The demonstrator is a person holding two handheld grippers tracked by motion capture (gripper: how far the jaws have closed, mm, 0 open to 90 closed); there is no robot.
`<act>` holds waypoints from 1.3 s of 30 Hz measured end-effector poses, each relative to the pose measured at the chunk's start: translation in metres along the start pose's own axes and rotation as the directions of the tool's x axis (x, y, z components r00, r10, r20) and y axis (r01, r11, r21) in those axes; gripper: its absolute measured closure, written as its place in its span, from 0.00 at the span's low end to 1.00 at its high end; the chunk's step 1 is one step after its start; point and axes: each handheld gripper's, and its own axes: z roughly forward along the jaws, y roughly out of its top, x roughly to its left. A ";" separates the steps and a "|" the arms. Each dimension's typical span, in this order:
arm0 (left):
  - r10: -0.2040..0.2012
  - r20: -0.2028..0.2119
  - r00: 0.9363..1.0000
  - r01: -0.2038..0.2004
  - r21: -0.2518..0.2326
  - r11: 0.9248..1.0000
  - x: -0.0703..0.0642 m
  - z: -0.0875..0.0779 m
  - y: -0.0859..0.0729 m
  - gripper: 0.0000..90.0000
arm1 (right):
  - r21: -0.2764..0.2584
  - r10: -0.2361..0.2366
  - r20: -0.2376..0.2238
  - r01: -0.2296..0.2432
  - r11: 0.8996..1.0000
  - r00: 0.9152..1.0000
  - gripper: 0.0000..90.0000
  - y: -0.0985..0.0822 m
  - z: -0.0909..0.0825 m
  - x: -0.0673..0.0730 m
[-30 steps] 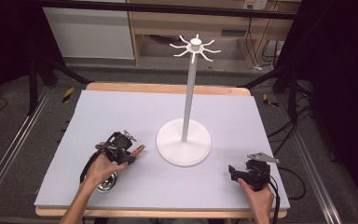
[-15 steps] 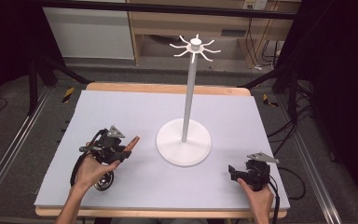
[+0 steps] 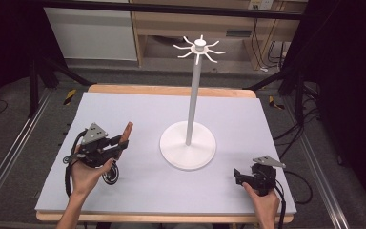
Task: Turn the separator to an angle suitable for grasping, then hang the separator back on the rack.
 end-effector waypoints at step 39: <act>-0.027 0.087 0.996 0.054 -0.326 0.944 -0.005 -0.049 0.076 0.75 | -0.014 -0.006 0.007 0.006 1.000 1.000 0.10 0.000 0.000 0.000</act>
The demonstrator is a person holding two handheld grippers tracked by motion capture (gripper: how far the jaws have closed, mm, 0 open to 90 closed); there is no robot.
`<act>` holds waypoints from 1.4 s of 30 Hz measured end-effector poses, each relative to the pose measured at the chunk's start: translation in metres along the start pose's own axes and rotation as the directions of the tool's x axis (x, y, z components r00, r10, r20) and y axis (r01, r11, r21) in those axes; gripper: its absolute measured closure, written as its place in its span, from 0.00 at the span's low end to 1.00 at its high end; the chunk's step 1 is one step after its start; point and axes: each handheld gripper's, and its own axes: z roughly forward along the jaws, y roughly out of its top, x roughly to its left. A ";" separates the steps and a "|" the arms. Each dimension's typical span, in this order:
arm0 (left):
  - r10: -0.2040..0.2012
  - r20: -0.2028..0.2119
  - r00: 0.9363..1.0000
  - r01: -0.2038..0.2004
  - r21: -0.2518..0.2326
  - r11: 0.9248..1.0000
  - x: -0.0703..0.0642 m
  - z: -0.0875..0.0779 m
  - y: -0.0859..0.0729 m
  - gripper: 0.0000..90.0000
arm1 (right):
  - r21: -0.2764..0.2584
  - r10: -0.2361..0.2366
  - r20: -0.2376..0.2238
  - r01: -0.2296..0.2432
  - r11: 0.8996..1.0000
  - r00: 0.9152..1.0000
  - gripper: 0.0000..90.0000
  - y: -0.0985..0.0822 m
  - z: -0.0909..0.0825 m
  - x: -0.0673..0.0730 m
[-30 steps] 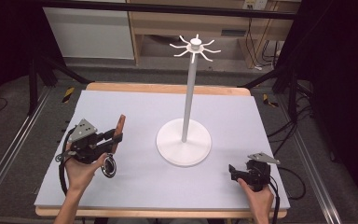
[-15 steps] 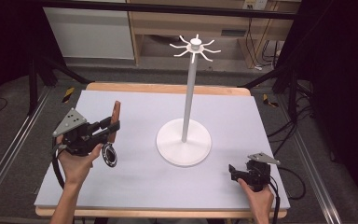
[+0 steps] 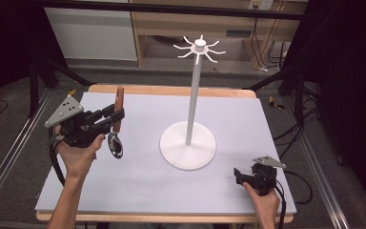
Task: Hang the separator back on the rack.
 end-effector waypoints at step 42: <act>0.123 0.102 0.987 -0.120 -0.036 0.992 -0.055 0.042 0.080 0.75 | -0.018 0.006 0.000 -0.006 1.000 1.000 0.10 0.002 -0.001 0.000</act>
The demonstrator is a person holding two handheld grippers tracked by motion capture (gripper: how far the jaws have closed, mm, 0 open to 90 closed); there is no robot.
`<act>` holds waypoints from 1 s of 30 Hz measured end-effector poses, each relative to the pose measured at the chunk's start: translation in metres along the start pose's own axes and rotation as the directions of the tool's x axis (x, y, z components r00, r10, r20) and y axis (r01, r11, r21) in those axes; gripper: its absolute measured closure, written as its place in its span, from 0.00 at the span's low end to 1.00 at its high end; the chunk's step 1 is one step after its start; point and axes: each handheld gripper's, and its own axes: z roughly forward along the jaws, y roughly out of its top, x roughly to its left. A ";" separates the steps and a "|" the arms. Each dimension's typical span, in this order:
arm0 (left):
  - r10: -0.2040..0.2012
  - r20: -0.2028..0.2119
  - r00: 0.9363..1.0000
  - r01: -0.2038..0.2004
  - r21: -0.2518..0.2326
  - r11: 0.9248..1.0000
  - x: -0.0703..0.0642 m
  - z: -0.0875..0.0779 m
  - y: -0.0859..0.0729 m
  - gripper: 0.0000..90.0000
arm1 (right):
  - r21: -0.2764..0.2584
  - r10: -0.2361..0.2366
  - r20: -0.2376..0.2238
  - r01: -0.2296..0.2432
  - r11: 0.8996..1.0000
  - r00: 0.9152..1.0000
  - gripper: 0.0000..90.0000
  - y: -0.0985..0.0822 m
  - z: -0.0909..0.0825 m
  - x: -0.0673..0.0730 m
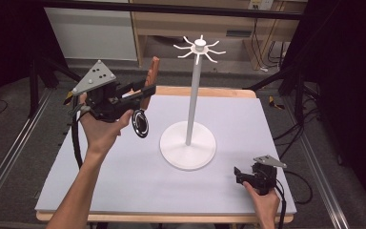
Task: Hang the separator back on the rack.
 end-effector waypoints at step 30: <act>0.011 0.025 1.000 -0.011 0.026 1.000 -0.010 0.036 0.020 0.75 | -0.006 0.008 -0.004 -0.008 1.000 1.000 0.10 0.001 -0.001 -0.002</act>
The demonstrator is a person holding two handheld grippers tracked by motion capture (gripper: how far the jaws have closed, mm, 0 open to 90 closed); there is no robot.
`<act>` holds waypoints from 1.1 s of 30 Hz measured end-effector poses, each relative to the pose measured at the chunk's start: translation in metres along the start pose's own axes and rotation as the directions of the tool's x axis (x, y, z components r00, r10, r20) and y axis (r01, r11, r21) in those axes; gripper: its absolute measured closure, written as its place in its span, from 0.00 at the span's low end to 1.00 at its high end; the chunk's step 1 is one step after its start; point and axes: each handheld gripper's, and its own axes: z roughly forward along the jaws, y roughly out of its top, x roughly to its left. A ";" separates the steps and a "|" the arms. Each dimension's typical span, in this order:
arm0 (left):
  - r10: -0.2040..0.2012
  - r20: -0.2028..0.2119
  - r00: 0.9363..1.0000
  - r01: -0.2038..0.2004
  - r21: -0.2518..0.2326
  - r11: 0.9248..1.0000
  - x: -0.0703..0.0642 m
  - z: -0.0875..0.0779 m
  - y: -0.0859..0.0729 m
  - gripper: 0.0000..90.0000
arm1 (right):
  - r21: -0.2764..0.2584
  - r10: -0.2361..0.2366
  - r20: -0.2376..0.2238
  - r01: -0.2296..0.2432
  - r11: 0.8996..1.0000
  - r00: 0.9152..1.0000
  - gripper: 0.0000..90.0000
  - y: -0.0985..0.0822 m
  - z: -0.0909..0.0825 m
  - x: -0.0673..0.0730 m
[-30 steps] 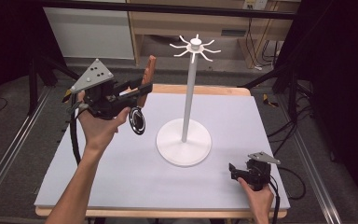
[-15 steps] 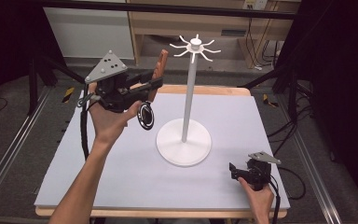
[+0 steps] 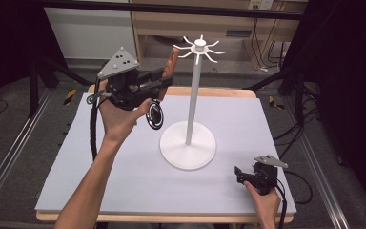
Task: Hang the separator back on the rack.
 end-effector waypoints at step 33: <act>-0.013 0.011 1.000 0.013 0.022 1.000 -0.001 0.026 -0.006 0.75 | 0.006 0.000 -0.001 0.000 1.000 1.000 0.10 0.000 0.000 -0.001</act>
